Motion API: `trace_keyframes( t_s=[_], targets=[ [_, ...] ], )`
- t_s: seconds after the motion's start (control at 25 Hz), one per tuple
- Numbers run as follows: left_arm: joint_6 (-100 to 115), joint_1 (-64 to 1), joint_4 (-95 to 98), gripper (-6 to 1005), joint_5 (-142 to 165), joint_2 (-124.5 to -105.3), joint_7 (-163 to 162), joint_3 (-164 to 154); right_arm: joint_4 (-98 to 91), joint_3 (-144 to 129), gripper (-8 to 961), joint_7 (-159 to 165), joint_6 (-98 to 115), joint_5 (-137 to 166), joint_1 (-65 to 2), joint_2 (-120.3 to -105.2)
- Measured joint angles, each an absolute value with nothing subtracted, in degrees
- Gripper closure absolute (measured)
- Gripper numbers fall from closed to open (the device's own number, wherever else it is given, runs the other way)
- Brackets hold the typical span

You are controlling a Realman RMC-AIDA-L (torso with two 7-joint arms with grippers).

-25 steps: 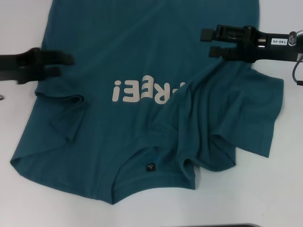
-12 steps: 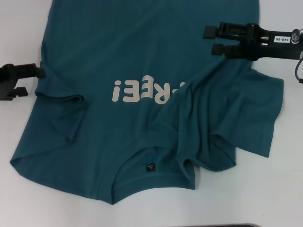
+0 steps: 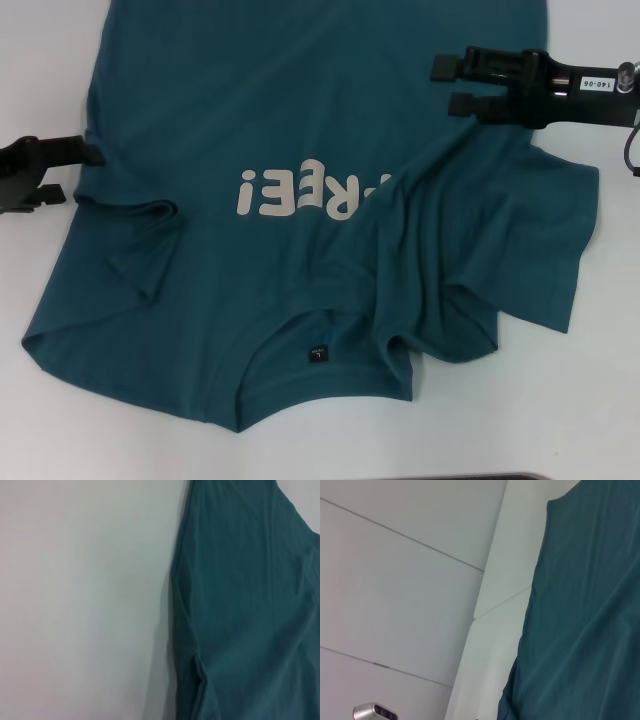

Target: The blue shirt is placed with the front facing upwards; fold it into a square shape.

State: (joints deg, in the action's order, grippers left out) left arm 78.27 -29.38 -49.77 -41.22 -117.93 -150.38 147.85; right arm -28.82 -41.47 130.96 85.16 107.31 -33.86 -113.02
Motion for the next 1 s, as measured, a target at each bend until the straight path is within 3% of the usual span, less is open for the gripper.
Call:
trace_keyframes(
  t_s=[0.8,1.0],
  targets=[
    [83.3,-31.8,-47.2,109,-50.5,-118.13,-145.8,145.5,-28.8,-41.1,58,130.9,85.2,107.3,-33.8,-112.94],
    [86.4,-30.8,-46.6,110,-55.2,-117.25,-143.9,146.2,-28.9,-40.8,59,130.7,85.1,107.3,-33.9,-112.86]
  ],
)
